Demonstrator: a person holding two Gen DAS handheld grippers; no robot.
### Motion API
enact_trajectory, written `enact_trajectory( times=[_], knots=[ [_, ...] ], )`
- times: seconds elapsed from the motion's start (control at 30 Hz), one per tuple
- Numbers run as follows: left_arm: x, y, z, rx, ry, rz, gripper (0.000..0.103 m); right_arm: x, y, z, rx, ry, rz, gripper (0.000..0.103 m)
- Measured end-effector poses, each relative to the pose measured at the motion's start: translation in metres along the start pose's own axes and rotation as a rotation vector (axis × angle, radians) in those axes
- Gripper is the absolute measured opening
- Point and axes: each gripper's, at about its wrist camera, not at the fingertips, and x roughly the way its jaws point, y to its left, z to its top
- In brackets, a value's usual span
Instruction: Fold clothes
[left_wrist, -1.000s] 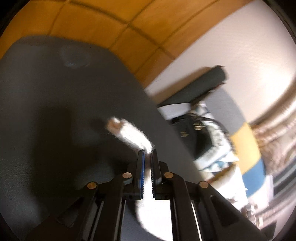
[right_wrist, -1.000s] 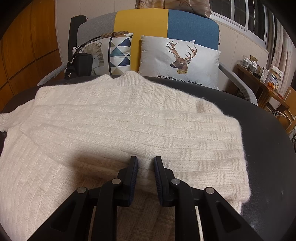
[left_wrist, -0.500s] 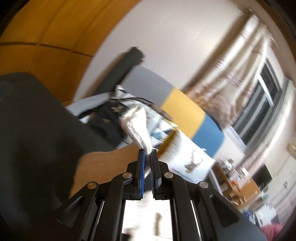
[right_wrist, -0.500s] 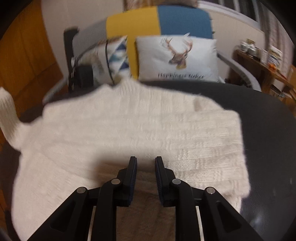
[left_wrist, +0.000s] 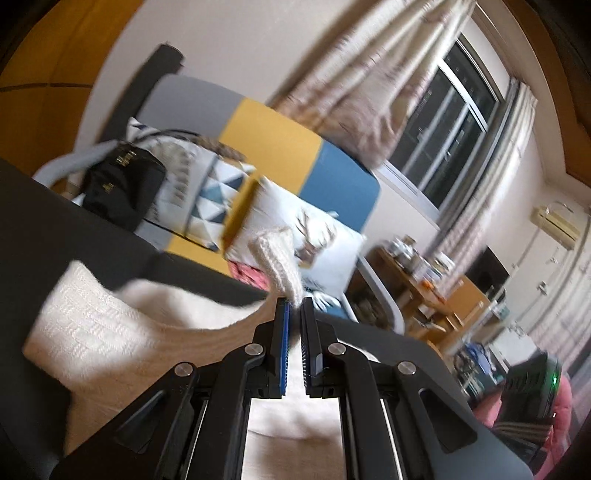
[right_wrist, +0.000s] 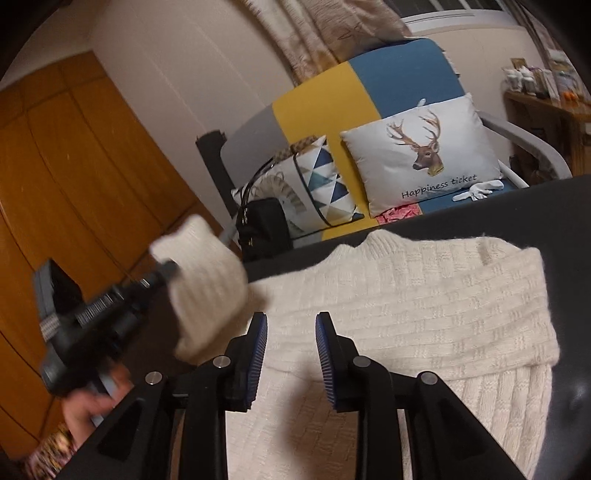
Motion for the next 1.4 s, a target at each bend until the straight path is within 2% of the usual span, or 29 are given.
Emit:
enact_trajectory(
  times=[0.2, 0.4, 0.57, 0.77, 0.93, 1.03, 1.17, 1.4],
  knots=[
    [0.025, -0.040, -0.038, 0.086, 0.083, -0.023, 0.005, -0.006, -0.034, -0.004, 0.200, -0.011, 0.060, 0.033],
    [0.062, -0.059, -0.079, 0.114, 0.189, -0.015, 0.005, -0.005, -0.066, -0.013, 0.316, 0.014, 0.037, 0.035],
    [0.081, -0.072, -0.104, 0.179, 0.248, 0.004, 0.005, 0.013, -0.082, -0.012, 0.340, 0.093, 0.022, 0.038],
    [0.089, -0.079, -0.119, 0.226, 0.302, 0.009, 0.005, 0.039, -0.093, -0.015, 0.375, 0.169, 0.015, 0.040],
    [0.095, -0.085, -0.124, 0.253, 0.334, 0.022, 0.005, 0.043, -0.091, -0.020, 0.337, 0.176, -0.030, 0.040],
    [0.102, -0.092, -0.130, 0.284, 0.385, 0.038, 0.008, 0.043, -0.096, -0.022, 0.349, 0.170, -0.043, 0.041],
    [0.099, -0.096, -0.134, 0.302, 0.400, 0.006, 0.018, 0.043, -0.103, -0.025, 0.371, 0.164, -0.061, 0.041],
    [0.077, -0.080, -0.136, 0.245, 0.434, -0.045, 0.021, 0.042, -0.118, -0.033, 0.427, 0.134, -0.054, 0.040]
  ],
)
